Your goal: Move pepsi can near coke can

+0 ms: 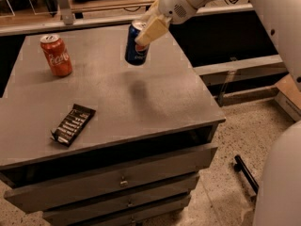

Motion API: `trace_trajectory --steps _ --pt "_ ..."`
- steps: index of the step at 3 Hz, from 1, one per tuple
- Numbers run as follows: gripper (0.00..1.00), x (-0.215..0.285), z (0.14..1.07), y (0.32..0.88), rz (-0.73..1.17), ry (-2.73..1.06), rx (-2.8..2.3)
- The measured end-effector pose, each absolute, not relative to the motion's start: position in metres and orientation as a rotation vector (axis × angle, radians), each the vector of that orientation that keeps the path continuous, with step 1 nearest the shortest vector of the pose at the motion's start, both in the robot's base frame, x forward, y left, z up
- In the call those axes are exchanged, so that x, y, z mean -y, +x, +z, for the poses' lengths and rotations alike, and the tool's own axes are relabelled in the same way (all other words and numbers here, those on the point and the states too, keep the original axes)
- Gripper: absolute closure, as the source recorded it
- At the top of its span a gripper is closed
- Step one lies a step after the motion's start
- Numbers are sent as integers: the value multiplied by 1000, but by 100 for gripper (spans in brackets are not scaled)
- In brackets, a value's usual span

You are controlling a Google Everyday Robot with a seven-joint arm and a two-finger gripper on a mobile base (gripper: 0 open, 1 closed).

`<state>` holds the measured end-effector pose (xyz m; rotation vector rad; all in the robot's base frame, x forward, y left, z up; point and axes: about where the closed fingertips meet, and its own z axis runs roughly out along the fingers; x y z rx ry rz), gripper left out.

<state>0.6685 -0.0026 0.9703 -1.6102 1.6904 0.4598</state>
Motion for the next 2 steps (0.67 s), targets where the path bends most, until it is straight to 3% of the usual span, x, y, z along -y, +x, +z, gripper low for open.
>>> trace_trajectory --steps 2 --pt "100 -68 960 695 527 -1737 -1667"
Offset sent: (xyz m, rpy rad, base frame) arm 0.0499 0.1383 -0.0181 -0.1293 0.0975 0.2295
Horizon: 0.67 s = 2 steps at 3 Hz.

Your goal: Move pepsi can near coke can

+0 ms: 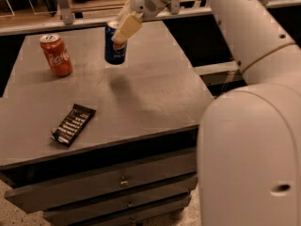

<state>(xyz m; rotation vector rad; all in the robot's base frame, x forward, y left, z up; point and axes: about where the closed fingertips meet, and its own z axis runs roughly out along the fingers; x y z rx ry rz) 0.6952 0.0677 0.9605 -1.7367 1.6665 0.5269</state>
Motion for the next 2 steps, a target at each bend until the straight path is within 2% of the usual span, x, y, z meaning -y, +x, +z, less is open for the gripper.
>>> trace_trajectory --steps 2 --pt "100 -161 942 699 620 -1896 -1567"
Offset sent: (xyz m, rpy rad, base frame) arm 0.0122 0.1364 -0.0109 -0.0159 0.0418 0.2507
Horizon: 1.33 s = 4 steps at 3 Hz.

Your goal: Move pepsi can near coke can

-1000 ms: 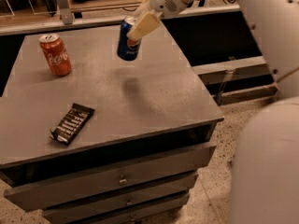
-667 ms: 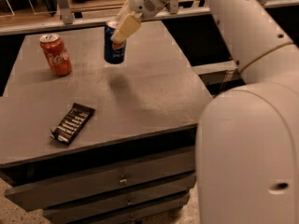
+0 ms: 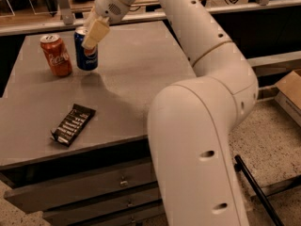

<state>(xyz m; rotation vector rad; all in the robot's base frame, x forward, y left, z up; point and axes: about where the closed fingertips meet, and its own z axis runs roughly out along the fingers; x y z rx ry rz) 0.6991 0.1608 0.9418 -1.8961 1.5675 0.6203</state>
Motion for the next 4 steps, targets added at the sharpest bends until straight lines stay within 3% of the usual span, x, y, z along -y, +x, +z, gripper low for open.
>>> trace_trajectory --steps 1,2,4 --pt "88 -187 939 699 635 -1934 -1534" --pt "57 -202 931 703 512 -2014 -1562" --pt "10 -200 923 713 402 -2043 -1607"
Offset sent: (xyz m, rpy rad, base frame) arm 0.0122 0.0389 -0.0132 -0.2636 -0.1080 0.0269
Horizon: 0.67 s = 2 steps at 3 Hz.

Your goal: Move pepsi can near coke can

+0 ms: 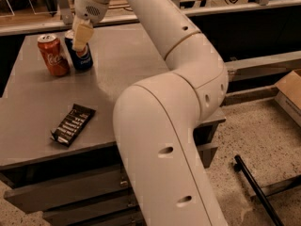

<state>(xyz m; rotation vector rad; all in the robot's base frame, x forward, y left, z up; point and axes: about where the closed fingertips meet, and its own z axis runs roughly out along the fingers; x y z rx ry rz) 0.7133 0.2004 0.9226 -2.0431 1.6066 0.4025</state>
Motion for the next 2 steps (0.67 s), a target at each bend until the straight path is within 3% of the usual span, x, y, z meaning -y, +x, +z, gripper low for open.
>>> trace_trajectory --steps 1,2 --pt "0 -204 920 715 404 -2040 -1604" --pt "0 -180 924 715 471 -2000 -1547"
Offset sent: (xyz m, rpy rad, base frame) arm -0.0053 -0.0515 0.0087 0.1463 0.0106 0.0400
